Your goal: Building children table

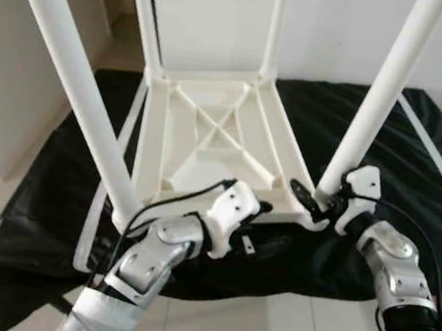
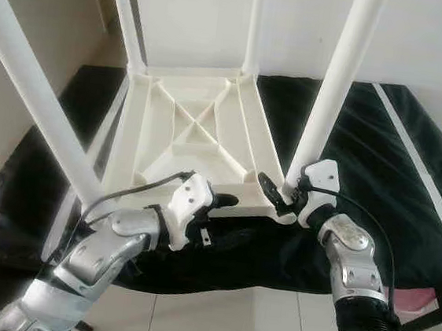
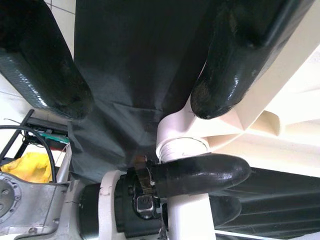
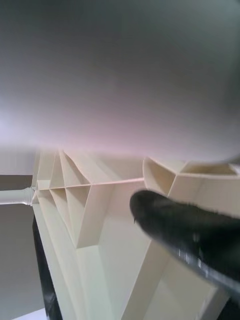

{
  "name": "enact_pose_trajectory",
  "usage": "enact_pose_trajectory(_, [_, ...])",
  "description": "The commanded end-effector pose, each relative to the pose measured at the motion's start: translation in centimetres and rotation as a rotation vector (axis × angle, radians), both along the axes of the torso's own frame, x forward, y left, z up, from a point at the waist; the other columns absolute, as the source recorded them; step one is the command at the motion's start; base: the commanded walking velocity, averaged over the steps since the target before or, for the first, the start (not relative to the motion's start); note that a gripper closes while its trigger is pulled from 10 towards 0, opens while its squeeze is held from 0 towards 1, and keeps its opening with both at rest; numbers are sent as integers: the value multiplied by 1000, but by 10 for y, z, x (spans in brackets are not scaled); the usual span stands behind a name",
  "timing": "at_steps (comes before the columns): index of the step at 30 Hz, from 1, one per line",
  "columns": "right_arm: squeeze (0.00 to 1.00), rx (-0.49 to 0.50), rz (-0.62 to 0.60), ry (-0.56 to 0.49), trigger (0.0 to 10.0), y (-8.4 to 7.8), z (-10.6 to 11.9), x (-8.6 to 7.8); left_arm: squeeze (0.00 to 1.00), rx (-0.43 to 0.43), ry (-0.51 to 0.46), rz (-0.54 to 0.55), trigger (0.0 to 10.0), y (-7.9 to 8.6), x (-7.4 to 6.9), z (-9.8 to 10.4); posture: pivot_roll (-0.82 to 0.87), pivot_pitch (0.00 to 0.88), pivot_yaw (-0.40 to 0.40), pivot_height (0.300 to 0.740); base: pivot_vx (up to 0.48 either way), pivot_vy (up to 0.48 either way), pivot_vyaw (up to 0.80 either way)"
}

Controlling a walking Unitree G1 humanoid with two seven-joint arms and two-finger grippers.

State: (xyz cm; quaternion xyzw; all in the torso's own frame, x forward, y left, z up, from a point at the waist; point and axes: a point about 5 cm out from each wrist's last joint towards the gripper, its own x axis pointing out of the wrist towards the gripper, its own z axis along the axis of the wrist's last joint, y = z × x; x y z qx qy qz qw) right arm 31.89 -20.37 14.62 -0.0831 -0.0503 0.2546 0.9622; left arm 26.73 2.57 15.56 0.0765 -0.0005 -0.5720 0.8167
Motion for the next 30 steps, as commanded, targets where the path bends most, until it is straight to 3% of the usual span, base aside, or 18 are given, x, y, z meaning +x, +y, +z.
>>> enact_pose_trajectory(1, [0,-21,25,22,0,1,-6,-1,0,3,-6,3,10000,-1,-1,1,-73,12,24,740,0,0,0])
enact_pose_trajectory(8, [0,-21,3,50,0,-7,-16,-4,0,1,-8,-2,10000,-1,-2,-1,-79,6,22,740,0,0,0])
enact_pose_trajectory(9, [0,-13,-16,56,1059,-8,-18,-4,0,2,-11,-1,10000,-1,-2,-1,-83,5,24,740,0,0,0])
enact_pose_trajectory(11, [0,-7,-27,59,1059,-9,-19,-4,0,3,-12,0,10000,-1,-1,-2,-86,3,26,740,0,0,0])
enact_pose_trajectory(12, [0,8,-35,63,10000,-9,-21,-4,0,-6,-10,2,10000,-2,-1,-1,-89,0,28,740,0,0,0])
enact_pose_trajectory(16, [0,44,-41,65,10000,-7,-22,-7,0,-40,10,5,10000,-3,1,2,-96,0,32,740,0,0,0])
enact_pose_trajectory(20, [0,142,-269,70,10000,-8,-21,-7,0,-19,-15,48,10000,-2,8,1,-106,0,36,740,0,0,0])
enact_pose_trajectory(22, [0,151,-281,74,10000,-7,-21,-7,0,-17,-14,58,10000,-2,9,1,-106,0,36,740,0,0,0])
enact_pose_trajectory(24, [0,200,-383,87,10000,-4,-23,-9,0,-24,-10,99,10000,0,14,0,-113,0,38,740,0,0,0])
enact_pose_trajectory(30, [0,236,-535,113,10000,7,-29,-15,0,-16,-13,150,10000,1,21,-2,-116,0,41,740,0,0,0])
